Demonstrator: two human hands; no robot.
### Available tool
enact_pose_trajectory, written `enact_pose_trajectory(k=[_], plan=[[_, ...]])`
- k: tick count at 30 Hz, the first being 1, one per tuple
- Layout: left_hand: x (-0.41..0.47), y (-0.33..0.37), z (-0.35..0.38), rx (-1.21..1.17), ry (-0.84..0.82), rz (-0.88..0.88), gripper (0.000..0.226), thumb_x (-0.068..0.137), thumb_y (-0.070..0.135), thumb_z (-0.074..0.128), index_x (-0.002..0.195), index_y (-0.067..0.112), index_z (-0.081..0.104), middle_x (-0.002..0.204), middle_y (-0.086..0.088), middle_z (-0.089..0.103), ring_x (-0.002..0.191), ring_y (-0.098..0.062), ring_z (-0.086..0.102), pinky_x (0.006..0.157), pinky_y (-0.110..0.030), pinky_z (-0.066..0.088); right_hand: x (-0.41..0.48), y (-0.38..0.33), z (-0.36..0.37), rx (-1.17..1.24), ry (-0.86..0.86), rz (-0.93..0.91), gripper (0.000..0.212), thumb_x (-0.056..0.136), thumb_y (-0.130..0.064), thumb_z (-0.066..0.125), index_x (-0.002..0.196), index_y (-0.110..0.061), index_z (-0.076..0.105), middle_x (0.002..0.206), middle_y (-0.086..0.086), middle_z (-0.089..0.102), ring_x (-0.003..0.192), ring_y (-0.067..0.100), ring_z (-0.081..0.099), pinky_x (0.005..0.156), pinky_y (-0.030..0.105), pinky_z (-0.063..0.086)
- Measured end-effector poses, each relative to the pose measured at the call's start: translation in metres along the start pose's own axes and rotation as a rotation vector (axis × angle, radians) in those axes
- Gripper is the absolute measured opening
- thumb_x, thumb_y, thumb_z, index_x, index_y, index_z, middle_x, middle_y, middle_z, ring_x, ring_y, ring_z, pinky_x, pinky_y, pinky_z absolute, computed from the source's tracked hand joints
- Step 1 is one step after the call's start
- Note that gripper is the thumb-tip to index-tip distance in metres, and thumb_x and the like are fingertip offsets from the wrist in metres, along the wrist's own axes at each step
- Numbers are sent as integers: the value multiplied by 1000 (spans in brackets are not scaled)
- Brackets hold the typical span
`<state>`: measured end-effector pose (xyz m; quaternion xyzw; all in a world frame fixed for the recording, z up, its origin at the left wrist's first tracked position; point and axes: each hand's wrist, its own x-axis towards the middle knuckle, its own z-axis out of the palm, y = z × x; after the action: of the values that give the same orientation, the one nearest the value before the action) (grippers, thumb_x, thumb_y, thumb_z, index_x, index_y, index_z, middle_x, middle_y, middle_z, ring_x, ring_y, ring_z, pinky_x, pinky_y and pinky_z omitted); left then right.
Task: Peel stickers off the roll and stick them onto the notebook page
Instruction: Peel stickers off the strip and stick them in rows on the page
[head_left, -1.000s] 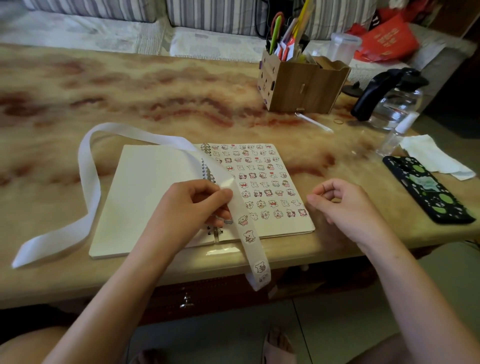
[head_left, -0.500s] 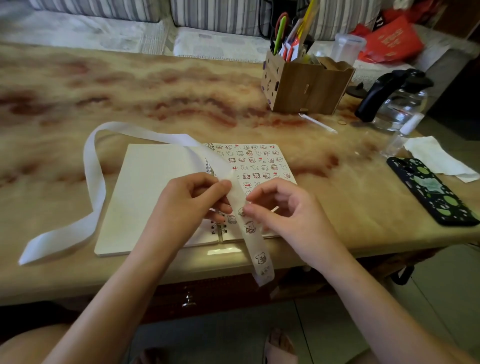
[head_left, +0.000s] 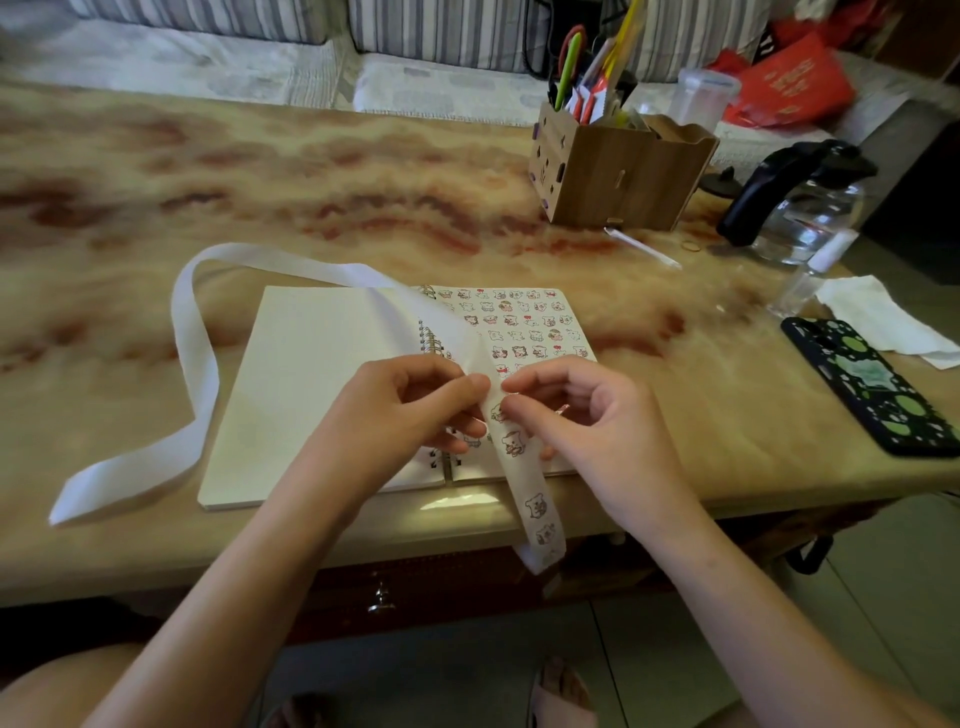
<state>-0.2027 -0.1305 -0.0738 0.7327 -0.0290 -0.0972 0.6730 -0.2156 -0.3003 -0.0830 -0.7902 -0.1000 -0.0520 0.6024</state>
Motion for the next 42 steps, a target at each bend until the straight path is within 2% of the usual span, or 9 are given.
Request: enact_pose_trajectory(k=[4, 14, 19, 29, 33, 42], plan=[[0, 0, 0, -27, 1, 5, 15, 86, 14, 63, 82, 1, 69, 70, -10, 70, 63, -11, 67, 57, -18, 54, 0, -1, 2, -38, 0, -35, 11, 81, -10, 72, 85, -20, 72, 79, -5, 73, 72, 9, 67, 60, 16, 49], [0, -2, -2, -3, 10, 17, 14, 86, 15, 63, 83, 4, 71, 73, -9, 72, 65, -11, 68, 58, -17, 53, -1, -2, 3, -72, 1, -43, 7, 81, -11, 72, 84, -17, 72, 78, -4, 72, 72, 12, 67, 63, 25, 56], [0, -2, -1, -12, 32, 5, 13, 86, 13, 64, 84, 2, 71, 70, -8, 72, 63, -11, 68, 57, -17, 53, -2, -2, 5, -121, 3, -72, 7, 82, -10, 72, 85, -16, 71, 77, -6, 71, 72, 10, 66, 63, 23, 54], [0, -1, -1, -16, 44, 10, 12, 86, 13, 64, 80, 6, 72, 64, -1, 71, 60, -6, 65, 58, -16, 54, -2, -1, 5, -42, -3, -25, 7, 81, -9, 71, 86, -13, 72, 80, -1, 72, 75, 12, 68, 60, 22, 55], [-1, 0, 0, -32, 40, 6, 12, 86, 13, 63, 82, 5, 72, 68, -3, 72, 61, -6, 66, 57, -14, 52, -1, -2, 4, 23, -11, 6, 8, 81, -6, 71, 86, -12, 72, 80, 3, 73, 72, 13, 68, 56, 21, 54], [-1, 1, 0, -47, 16, 0, 13, 86, 12, 63, 84, 3, 71, 74, -9, 74, 65, -9, 68, 59, -15, 53, 2, 0, 3, 45, -33, 11, 8, 81, -4, 71, 85, -10, 72, 80, 6, 73, 72, 17, 68, 58, 22, 53]])
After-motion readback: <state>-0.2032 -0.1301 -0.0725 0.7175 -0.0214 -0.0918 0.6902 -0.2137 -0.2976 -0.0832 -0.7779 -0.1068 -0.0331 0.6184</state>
